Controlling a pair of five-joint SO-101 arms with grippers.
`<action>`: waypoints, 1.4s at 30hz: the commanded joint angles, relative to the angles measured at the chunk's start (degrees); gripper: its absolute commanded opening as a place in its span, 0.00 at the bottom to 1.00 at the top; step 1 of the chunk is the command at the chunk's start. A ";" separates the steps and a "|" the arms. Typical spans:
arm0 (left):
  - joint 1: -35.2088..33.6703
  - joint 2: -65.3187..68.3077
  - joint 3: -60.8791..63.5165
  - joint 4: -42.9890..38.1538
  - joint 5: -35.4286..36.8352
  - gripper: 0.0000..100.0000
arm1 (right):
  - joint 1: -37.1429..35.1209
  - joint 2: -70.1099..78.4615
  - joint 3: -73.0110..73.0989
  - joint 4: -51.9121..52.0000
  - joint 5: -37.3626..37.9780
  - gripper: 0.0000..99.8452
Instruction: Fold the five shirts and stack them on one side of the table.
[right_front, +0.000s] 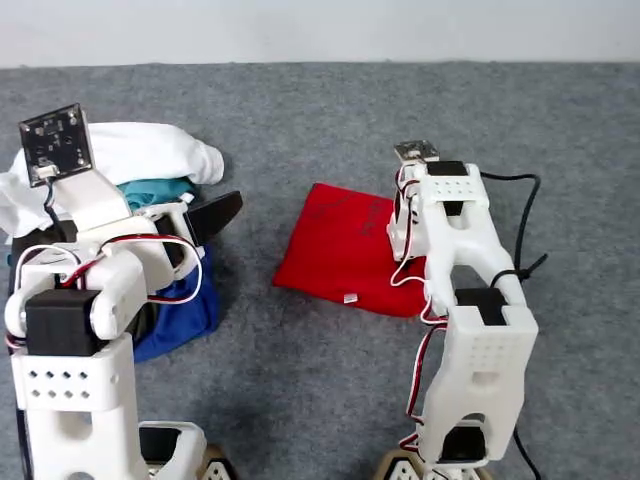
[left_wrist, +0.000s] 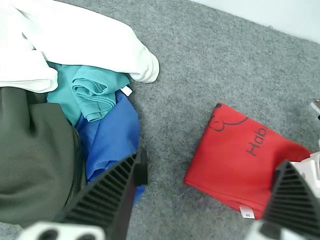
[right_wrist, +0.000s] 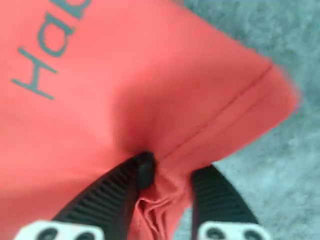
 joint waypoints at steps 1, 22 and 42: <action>0.00 -0.62 -0.04 -0.62 -0.53 0.38 | -1.71 0.04 -1.23 -1.80 5.19 0.00; 0.00 -0.70 -0.04 -0.62 -0.53 0.38 | 7.16 0.13 -10.20 -16.48 -3.43 0.01; 0.35 -0.70 -0.04 -0.62 -0.53 0.38 | 37.85 0.22 -10.37 -2.86 -28.48 0.01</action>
